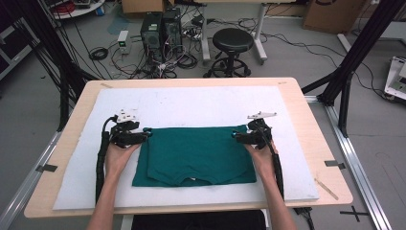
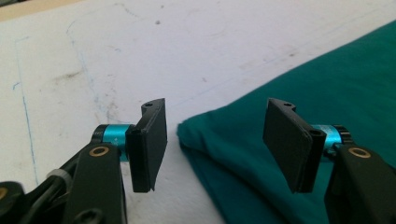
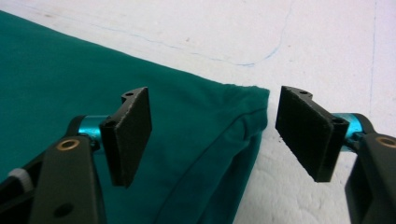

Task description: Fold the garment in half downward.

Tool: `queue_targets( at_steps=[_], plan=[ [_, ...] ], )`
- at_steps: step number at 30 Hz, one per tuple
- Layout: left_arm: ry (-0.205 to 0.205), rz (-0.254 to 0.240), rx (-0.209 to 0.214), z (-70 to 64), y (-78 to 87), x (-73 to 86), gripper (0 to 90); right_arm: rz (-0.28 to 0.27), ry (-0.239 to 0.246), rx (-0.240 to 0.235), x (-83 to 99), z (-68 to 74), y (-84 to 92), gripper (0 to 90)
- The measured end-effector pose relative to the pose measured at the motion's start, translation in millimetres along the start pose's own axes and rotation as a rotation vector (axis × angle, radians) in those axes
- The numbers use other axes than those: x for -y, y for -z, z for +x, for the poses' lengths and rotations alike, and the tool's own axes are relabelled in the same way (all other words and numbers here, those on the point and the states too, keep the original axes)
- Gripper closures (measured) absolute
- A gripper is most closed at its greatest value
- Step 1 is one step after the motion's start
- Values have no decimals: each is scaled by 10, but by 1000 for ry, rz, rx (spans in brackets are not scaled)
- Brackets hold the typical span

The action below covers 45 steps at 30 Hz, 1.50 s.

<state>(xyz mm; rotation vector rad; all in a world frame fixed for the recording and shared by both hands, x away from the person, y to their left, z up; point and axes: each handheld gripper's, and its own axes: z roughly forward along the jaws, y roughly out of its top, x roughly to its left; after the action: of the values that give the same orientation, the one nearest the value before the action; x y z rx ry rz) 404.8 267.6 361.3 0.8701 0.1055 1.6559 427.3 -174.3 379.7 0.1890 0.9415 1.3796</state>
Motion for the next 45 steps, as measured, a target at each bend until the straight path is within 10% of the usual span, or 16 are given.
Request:
queue_targets(
  at_steps=[29, 45],
  plan=[
    [25, -107, 40, -357, 780, 381, 284, -113, -12, -63, 476, 100, 443, 218],
    [21, -107, 38, -409, 869, 460, 285, -142, 13, -69, 494, 170, 563, 219]
  ],
)
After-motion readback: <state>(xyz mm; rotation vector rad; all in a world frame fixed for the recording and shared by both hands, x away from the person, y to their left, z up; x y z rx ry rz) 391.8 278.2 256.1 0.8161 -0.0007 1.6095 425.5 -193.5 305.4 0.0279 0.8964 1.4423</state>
